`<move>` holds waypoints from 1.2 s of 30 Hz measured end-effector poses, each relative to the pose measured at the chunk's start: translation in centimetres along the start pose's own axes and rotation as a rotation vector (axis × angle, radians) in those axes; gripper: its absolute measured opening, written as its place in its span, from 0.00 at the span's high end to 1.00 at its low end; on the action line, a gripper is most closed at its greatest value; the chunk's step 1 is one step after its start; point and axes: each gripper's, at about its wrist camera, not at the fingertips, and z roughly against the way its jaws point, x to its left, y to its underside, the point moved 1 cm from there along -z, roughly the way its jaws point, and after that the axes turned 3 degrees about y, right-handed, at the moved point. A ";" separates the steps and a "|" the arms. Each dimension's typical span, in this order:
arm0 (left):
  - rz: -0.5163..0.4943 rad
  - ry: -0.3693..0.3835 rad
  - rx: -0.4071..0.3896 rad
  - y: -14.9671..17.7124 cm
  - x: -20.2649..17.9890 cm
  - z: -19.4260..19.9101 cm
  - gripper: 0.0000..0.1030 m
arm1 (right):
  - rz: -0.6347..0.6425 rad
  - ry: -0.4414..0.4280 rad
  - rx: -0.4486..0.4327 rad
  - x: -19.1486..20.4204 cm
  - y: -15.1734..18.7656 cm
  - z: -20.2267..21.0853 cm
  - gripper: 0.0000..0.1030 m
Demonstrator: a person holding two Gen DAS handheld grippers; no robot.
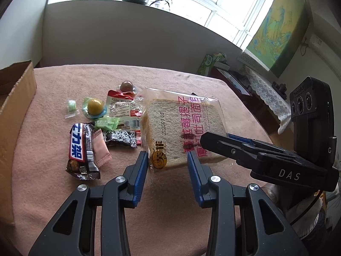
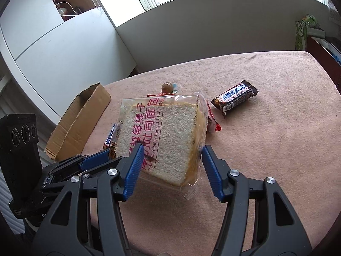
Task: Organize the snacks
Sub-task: 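Grasp the bagged bread loaf with the right tool and lift it, then lower the bread loaf into the box and open the right tool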
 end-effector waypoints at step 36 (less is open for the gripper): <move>0.153 -0.236 -0.272 0.0 13.8 16.5 0.65 | 0.282 -0.202 0.005 24.1 -3.9 -6.7 0.42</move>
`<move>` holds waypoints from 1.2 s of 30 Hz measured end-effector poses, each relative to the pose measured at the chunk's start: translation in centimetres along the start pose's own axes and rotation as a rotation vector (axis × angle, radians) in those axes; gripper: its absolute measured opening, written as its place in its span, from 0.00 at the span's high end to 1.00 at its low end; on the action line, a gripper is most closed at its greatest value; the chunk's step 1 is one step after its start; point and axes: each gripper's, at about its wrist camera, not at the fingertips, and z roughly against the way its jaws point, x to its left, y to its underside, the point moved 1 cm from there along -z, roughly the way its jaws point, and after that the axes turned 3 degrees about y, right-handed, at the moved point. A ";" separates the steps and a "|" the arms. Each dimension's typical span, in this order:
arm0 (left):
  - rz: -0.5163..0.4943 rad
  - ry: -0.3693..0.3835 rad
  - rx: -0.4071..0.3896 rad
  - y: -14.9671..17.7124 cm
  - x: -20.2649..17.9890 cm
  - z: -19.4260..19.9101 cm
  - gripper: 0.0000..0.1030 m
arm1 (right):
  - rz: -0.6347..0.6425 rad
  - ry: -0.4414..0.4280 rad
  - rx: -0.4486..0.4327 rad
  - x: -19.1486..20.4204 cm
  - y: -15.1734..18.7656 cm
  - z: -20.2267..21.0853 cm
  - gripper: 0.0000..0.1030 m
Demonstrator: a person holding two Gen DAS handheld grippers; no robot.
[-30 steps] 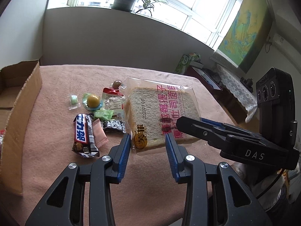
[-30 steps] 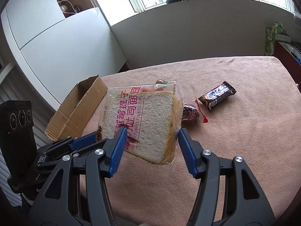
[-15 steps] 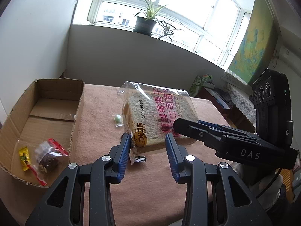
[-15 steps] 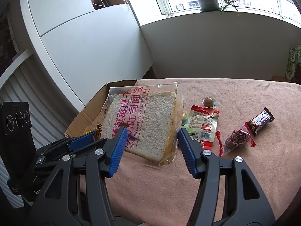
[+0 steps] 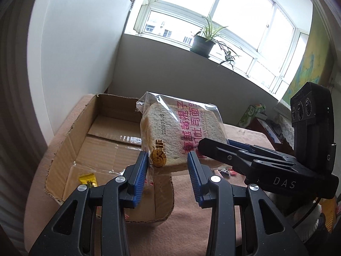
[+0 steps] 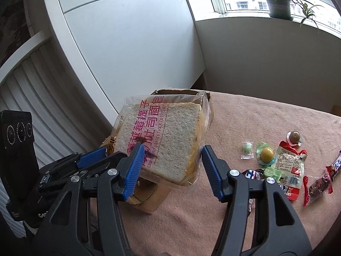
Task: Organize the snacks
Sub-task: 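Lower the bread loaf into the box and open the right tool, then reach the left tool to the blue-wrapped chocolate bar while the right tool reaches the second pastry bag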
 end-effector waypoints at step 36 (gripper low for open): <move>0.090 -0.051 -0.020 -0.4 3.1 0.9 0.65 | -0.023 0.057 -0.013 -2.3 0.0 1.9 0.30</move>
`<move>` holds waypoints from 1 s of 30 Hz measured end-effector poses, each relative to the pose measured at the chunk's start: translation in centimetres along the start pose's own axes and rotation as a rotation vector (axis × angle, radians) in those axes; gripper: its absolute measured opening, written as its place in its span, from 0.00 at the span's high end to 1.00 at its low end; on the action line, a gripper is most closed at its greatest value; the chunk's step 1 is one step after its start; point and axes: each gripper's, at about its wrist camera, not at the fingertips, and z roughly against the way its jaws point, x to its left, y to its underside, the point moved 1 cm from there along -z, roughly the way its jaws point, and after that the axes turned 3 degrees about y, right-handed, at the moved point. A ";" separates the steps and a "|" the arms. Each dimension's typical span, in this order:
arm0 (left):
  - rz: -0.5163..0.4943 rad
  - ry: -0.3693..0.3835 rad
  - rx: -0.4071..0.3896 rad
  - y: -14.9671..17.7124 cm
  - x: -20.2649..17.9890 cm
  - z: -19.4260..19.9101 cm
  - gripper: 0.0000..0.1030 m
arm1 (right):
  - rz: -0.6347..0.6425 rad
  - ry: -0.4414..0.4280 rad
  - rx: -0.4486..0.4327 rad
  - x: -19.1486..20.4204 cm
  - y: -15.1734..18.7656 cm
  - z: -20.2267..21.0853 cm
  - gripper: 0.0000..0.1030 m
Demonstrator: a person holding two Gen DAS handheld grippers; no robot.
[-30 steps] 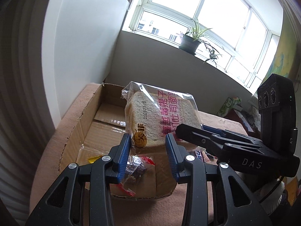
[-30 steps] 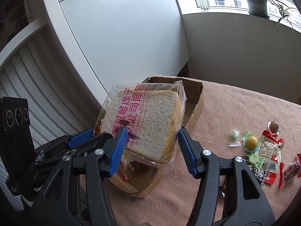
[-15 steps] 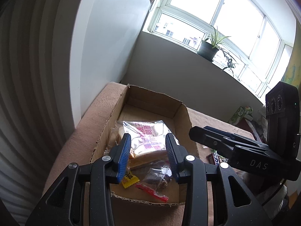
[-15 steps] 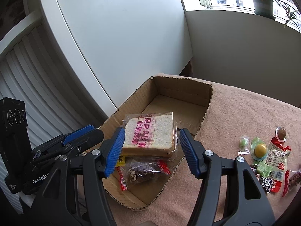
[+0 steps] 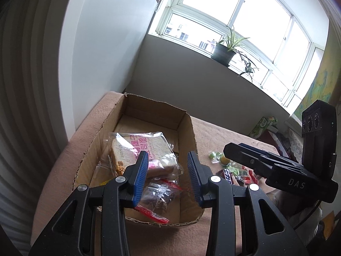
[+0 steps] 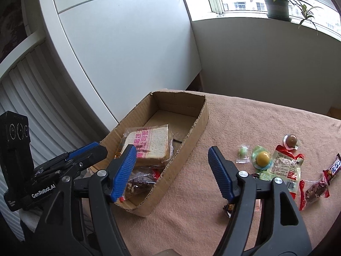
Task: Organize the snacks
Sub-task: 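Reach the left tool to the blue-wrapped chocolate bar while the right tool reaches the second pastry bag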
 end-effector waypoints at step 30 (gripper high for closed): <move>-0.169 0.099 0.231 5.7 -12.7 -8.2 0.48 | -0.493 0.223 0.077 -23.4 8.1 6.8 0.17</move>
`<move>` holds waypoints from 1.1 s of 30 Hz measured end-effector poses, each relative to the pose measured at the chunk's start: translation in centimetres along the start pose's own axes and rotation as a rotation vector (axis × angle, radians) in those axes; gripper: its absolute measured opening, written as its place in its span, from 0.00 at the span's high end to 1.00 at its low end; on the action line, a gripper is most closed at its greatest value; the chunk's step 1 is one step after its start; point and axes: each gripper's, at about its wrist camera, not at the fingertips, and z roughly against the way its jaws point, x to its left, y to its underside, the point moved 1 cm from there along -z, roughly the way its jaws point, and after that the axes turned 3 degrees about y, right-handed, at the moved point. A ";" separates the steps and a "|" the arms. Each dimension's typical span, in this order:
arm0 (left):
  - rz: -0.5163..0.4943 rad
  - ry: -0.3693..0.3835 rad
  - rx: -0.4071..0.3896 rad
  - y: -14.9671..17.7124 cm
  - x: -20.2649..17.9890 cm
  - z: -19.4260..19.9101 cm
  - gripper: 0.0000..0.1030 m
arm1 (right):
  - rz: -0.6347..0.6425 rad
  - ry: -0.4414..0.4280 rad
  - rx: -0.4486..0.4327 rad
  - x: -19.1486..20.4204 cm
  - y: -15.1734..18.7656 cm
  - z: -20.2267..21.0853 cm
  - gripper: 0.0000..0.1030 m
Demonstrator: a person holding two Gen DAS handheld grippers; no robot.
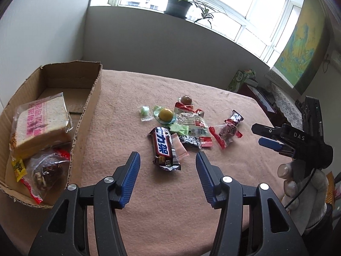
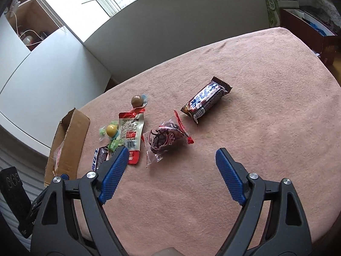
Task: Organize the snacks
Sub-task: 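Reach the left tool to the blue-wrapped chocolate bar while the right tool reaches the second pastry bag, then close the left tool on the chocolate bar while the right tool grasps the pastry bag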
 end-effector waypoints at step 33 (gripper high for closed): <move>-0.004 -0.039 0.137 -0.8 1.3 -5.6 0.72 | 0.186 0.095 0.080 4.6 -0.4 -6.2 0.47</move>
